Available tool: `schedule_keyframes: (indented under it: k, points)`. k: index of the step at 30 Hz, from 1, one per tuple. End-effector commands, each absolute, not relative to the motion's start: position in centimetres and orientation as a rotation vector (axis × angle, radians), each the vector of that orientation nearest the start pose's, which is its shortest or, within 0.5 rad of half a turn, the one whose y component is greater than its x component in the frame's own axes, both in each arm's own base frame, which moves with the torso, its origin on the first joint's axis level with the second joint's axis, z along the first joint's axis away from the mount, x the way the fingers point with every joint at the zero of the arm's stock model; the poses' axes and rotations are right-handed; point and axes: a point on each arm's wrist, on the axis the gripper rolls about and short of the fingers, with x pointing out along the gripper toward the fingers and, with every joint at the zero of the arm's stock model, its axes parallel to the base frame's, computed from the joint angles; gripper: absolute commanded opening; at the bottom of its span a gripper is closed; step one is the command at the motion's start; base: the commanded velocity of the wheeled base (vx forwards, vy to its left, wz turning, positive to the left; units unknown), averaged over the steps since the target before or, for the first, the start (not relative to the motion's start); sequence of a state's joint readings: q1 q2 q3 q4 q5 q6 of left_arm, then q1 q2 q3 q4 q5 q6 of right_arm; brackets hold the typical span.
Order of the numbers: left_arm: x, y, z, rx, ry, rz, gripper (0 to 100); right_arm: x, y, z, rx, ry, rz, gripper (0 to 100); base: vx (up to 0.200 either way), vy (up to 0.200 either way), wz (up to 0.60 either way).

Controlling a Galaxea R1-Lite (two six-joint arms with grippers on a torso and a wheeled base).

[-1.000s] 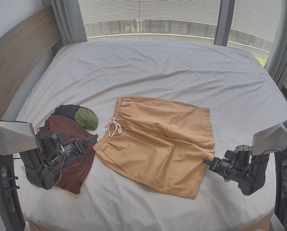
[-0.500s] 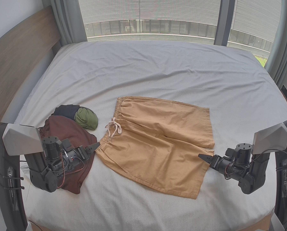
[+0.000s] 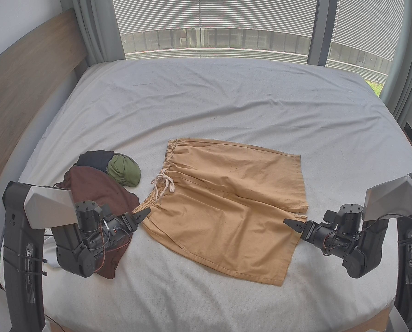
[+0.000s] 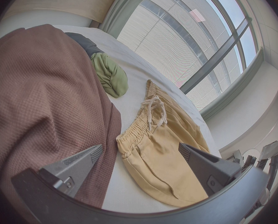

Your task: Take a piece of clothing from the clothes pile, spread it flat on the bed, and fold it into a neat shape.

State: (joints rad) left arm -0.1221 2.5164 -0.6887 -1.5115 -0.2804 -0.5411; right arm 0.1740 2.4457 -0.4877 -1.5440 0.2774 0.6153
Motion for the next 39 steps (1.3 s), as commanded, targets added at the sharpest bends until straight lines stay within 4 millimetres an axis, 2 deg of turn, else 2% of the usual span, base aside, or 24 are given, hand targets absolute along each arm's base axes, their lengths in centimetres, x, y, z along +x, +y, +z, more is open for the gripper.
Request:
schedule_keyframes:
  k: [1, 5, 13, 21, 22, 27, 33, 39]
  points:
    - [36.7, -5.8, -5.5, -0.551, 0.435, -0.311, 100, 32.1, 6.4, -3.2, 0.618, 0.523, 0.312, 100, 0.0, 0.0, 0.0]
    - [37.0, -6.2, -5.5, -0.549, 0.43, -0.322, 100, 32.1, 6.4, -2.7, 0.618, 0.511, 0.316, 100, 0.0, 0.0, 0.0]
    - [39.5, -6.8, -4.7, -0.541, 0.366, -0.302, 100, 32.0, 6.5, -2.7, 0.616, 0.511, 0.321, 100, 0.0, 0.0, 0.0]
    - [39.9, -7.3, -5.1, -0.537, 0.361, -0.296, 100, 32.1, 6.5, -2.7, 0.617, 0.511, 0.319, 100, 0.0, 0.0, 0.0]
    - [39.9, -7.3, -5.2, -0.536, 0.358, -0.29, 0, 32.1, 6.5, -2.7, 0.617, 0.511, 0.319, 100, 0.0, 0.0, 0.0]
    - [39.8, -7.2, -5.7, -0.536, 0.365, -0.28, 0, 31.8, 6.6, -2.9, 0.614, 0.524, 0.321, 100, 0.0, 0.0, 0.0]
    - [38.9, -6.8, -5.8, -0.537, 0.381, -0.265, 0, 30.5, 7.4, -3.3, 0.605, 0.585, 0.34, 100, 0.0, 0.0, 0.0]
    - [35.4, -6.4, -5.5, -0.529, 0.435, -0.258, 0, 27.4, 9.0, -4.2, 0.573, 0.718, 0.392, 100, 0.0, 0.0, 0.0]
